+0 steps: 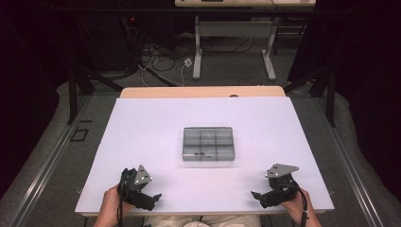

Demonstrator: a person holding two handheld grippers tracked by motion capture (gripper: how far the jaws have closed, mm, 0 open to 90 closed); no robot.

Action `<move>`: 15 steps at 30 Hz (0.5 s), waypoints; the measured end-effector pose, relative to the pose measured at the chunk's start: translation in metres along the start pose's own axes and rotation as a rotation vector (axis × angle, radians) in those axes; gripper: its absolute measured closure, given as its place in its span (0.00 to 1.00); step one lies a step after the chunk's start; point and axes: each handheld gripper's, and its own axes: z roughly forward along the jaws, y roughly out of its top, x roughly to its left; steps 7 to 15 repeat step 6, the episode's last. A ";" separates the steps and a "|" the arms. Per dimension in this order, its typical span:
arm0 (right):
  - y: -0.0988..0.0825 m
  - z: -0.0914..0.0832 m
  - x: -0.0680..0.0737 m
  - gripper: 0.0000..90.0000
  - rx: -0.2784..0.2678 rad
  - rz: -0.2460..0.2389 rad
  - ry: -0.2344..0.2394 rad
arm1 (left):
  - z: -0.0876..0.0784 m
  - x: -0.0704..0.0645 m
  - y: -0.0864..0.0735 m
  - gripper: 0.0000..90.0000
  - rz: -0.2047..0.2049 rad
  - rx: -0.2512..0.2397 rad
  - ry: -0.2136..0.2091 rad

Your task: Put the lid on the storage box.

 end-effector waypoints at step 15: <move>0.000 -0.001 -0.001 0.01 -0.007 -0.005 0.005 | -0.001 0.000 0.000 0.00 -0.006 -0.009 -0.004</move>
